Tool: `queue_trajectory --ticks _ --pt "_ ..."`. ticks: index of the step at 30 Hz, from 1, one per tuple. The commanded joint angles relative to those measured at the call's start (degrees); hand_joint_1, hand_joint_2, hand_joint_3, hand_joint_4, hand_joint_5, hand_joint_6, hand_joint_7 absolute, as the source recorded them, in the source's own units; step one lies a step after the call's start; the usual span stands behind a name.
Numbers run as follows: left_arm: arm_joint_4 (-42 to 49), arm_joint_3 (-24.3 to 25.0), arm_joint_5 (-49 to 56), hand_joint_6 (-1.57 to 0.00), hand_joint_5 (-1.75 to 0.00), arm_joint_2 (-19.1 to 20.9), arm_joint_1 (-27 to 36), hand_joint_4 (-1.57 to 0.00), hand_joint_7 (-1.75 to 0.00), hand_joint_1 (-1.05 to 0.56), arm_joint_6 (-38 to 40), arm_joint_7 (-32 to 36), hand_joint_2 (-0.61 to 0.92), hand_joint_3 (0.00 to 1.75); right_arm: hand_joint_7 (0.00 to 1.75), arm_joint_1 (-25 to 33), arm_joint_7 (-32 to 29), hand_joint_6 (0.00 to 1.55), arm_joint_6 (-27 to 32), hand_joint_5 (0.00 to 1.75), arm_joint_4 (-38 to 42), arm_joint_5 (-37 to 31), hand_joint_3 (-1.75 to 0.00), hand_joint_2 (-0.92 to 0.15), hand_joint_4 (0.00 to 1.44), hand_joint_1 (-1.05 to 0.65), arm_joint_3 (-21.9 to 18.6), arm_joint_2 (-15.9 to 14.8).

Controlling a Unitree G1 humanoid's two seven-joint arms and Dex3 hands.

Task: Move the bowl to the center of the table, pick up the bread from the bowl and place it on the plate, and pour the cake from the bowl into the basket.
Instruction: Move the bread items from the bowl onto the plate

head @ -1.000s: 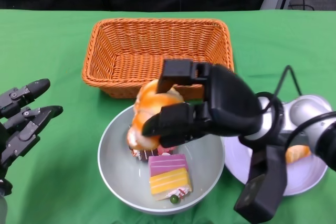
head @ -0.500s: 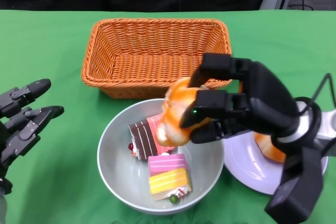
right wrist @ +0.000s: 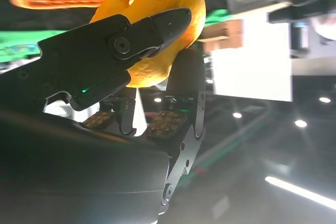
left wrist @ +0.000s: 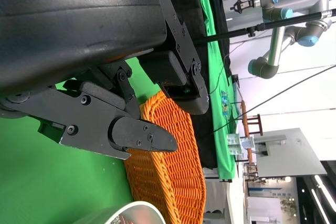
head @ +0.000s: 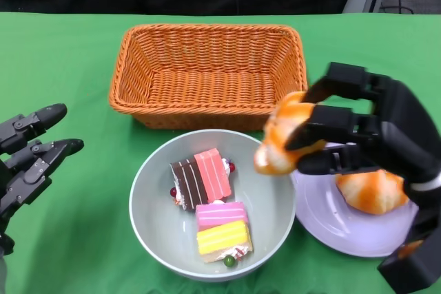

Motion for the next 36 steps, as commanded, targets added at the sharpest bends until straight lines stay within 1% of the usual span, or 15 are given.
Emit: queue_trajectory --ticks 1,4,7,13,19,24,27,30,36 --pt "0.9 0.3 0.2 -0.93 -0.42 1.6 -0.1 -0.86 -0.01 -0.26 -0.7 -0.7 0.92 0.14 0.85 1.2 -0.7 0.86 0.7 1.03 1.5 0.6 -0.01 -0.85 0.85 -0.24 -1.9 -2.0" --pt "1.3 0.3 -0.1 -0.93 -0.42 1.7 -0.3 -0.86 -0.01 -0.26 -0.7 -1.4 0.92 0.14 0.84 1.8 -0.5 0.87 1.1 1.03 2.7 0.5 -0.01 -0.85 0.85 -0.25 -2.5 -3.0" --pt "1.8 0.0 0.4 -0.92 -0.42 1.8 -0.3 -0.87 -0.01 -0.26 -1.0 -1.9 0.92 0.14 0.83 2.0 -2.0 0.88 2.4 1.02 4.7 -0.3 0.00 -0.84 0.86 -0.27 -2.4 -3.4" --pt "2.0 -0.1 0.7 -0.92 -0.42 1.7 -0.1 -0.87 -0.01 -0.26 -1.7 -2.2 0.92 0.13 0.79 1.5 -5.3 0.89 4.0 1.03 10.1 -1.4 0.00 -0.84 0.85 -0.22 -1.1 -2.8" --pt "1.4 -0.6 1.6 -0.92 -0.42 1.9 0.5 -0.87 -0.01 -0.29 -2.0 -2.3 0.92 0.13 0.77 1.2 -6.9 0.91 5.2 1.05 12.2 -1.7 0.00 -0.84 0.86 -0.19 0.1 -2.3" --pt "0.5 -1.0 1.1 -0.92 -0.41 1.8 1.0 -0.86 -0.01 -0.26 -1.6 -3.5 0.92 0.13 0.79 0.4 -10.1 0.92 6.3 1.14 16.3 -1.8 0.00 -0.84 0.85 -0.16 1.9 -0.1" --pt "0.1 -1.2 1.3 -0.93 -0.41 1.7 1.2 -0.87 -0.01 -0.26 -1.8 -3.4 0.92 0.12 0.78 -0.2 -12.1 0.93 7.2 1.14 18.3 -2.0 0.00 -0.84 0.85 -0.15 2.9 1.0" --pt "-0.1 -1.3 1.0 -0.93 -0.41 1.6 1.4 -0.87 -0.01 -0.25 -1.6 -4.0 0.92 0.12 0.76 -0.6 -13.5 0.93 8.6 1.14 21.5 -1.5 0.00 -0.83 0.85 -0.16 3.8 3.3" --pt "-0.2 -1.7 1.3 -0.93 -0.41 1.4 1.5 -0.89 -0.01 -0.27 -1.8 -3.9 0.92 0.11 0.78 -1.6 -14.2 0.93 10.8 1.18 26.0 -0.8 0.00 -0.81 0.83 -0.12 5.1 6.6"
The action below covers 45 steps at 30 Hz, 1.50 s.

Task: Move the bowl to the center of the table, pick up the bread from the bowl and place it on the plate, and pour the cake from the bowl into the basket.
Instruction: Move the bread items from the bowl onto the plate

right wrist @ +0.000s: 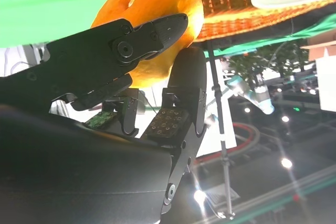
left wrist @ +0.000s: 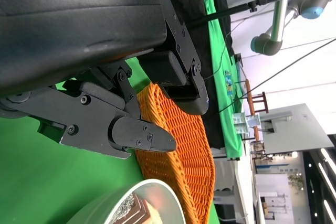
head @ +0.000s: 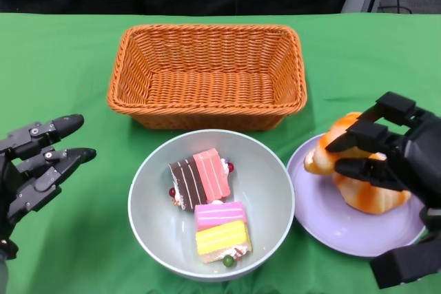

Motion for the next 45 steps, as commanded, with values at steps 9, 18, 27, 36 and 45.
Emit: queue_trajectory --ticks 9,18,27,36,45 --pt "-1.3 -0.3 0.1 -0.93 -0.40 0.9 1.1 -0.89 -0.01 -0.26 -0.6 -0.4 0.92 0.12 0.74 -2.2 -2.6 0.95 3.2 1.24 6.9 1.3 -0.01 -0.82 0.82 -0.15 2.0 4.8" --pt "-1.5 -0.9 0.3 -0.93 -0.40 0.8 1.1 -0.89 -0.01 -0.28 -0.7 -0.5 0.92 0.12 0.62 -1.1 2.4 0.97 5.8 1.27 9.8 2.8 0.00 -0.82 0.79 -0.14 3.3 6.6" --pt "-1.2 -1.3 -0.2 -0.93 -0.40 0.6 1.0 -0.90 0.00 -0.27 -1.2 -1.4 0.92 0.12 0.40 0.9 7.0 1.06 7.2 1.32 10.6 3.5 0.00 -0.81 0.76 -0.14 5.0 6.6" --pt "-0.9 -1.0 -0.4 -0.94 -0.40 0.7 0.8 -0.90 0.00 -0.29 -0.9 -1.9 0.92 0.12 0.19 2.9 12.0 1.15 10.1 0.82 10.1 3.6 0.00 -0.80 0.91 -0.15 8.0 5.8" --pt "-0.1 -1.0 -0.3 -0.93 -0.40 0.7 0.5 -0.90 0.00 -0.29 -1.1 -2.0 0.92 0.11 0.01 3.7 13.2 1.16 14.1 0.17 8.0 3.8 0.00 -0.82 1.00 -0.21 9.0 5.2"
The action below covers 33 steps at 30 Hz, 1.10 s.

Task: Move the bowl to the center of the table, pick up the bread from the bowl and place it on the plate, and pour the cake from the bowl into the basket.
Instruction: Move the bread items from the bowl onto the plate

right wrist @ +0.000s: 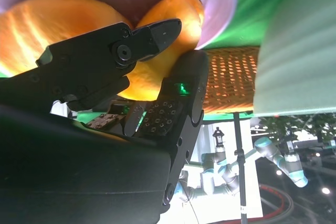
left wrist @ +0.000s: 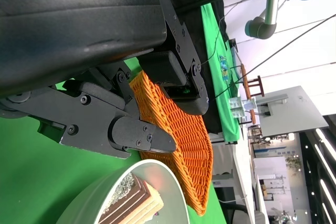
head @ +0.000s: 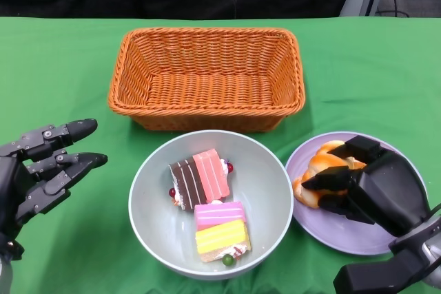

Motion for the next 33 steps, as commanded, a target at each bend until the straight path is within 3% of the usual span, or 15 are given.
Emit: queue_trajectory --ticks 1,8,11,19,27,33 --pt "0.9 0.5 -0.4 -0.93 -0.40 0.8 0.0 -0.90 0.00 -0.29 -0.8 -0.1 0.92 0.11 0.00 2.2 3.7 1.16 2.4 0.13 0.2 -1.0 0.00 -0.82 1.00 -0.21 1.3 -1.8" --pt "1.0 0.5 0.2 -0.93 -0.40 0.9 -0.1 -0.90 0.00 -0.30 -1.0 0.4 0.92 0.10 0.00 3.8 6.6 0.98 5.5 0.01 -4.9 -0.9 -0.01 -0.85 0.89 -0.23 1.9 -3.3" --pt "1.1 0.5 0.1 -0.93 -0.40 0.9 -0.2 -0.90 0.00 -0.29 -0.9 0.3 0.92 0.11 0.00 5.2 6.0 0.92 6.0 0.00 -8.1 -0.1 0.00 -0.79 0.87 -0.23 1.1 -3.7" --pt "2.0 0.5 -0.1 -0.94 -0.40 0.9 -0.6 -0.90 0.00 -0.28 -1.4 0.0 0.92 0.11 0.03 7.3 5.3 1.01 9.0 0.04 -12.4 0.5 -0.01 -0.78 0.95 -0.33 -0.9 -3.4" --pt "2.7 0.5 -0.1 -0.94 -0.40 1.0 -0.8 -0.90 0.00 -0.27 -1.4 -0.1 0.92 0.10 0.00 11.3 12.6 0.82 13.3 0.00 -22.7 1.2 -0.03 -0.82 0.75 -0.39 -3.8 -5.9" --pt "4.0 0.8 -0.4 -0.97 -0.40 1.2 -1.6 -0.92 -0.02 -0.25 -1.9 -0.6 0.92 0.08 0.00 16.6 19.2 0.81 16.8 0.00 -35.3 1.3 -0.02 -0.81 0.71 -0.38 -6.4 -8.8"
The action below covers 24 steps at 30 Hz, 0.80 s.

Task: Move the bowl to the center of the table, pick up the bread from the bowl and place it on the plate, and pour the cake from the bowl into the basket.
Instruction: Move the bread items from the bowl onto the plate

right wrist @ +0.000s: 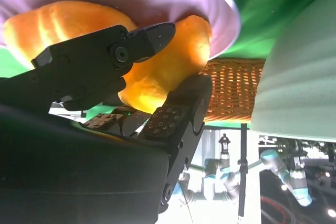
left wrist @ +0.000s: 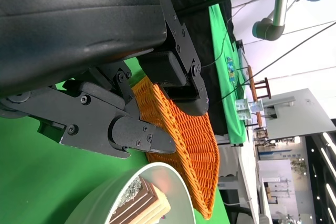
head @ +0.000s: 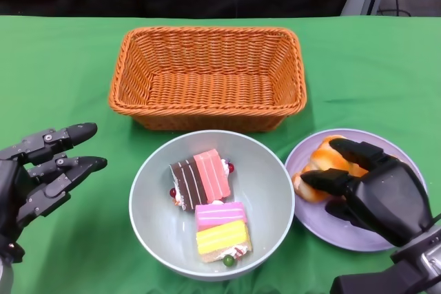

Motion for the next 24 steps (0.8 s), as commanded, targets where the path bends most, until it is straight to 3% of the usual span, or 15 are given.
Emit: queue_trajectory --ticks 1,12,18,24 --pt "0.4 0.7 -0.6 -0.98 -0.40 1.2 -0.5 -0.92 -0.02 -0.24 -0.6 -0.5 0.92 0.08 0.00 3.9 4.1 0.80 1.4 0.00 -5.3 0.5 -0.02 -0.81 0.71 -0.38 -1.6 -2.0" --pt "0.6 0.9 -0.6 -0.99 -0.40 1.5 -0.5 -0.91 -0.02 -0.24 -0.6 -0.7 0.92 0.08 0.00 11.9 16.3 0.60 5.3 0.00 -22.6 1.2 -0.02 -0.82 0.56 -0.41 -7.2 -4.4" --pt "1.2 1.0 -1.3 -0.99 -0.41 1.5 -0.8 -0.91 -0.02 -0.25 -0.8 -1.9 0.92 0.09 0.00 15.1 22.0 0.46 0.0 0.00 -29.2 9.7 -0.02 -0.83 0.51 -0.39 -12.3 -3.9" --pt "2.2 0.8 -0.9 -0.98 -0.41 1.8 -1.2 -0.90 -0.01 -0.25 -1.2 -1.9 0.92 0.09 0.00 16.0 29.6 0.39 -4.5 0.00 -32.1 18.5 -0.03 -0.88 0.46 -0.50 -16.6 -3.7"
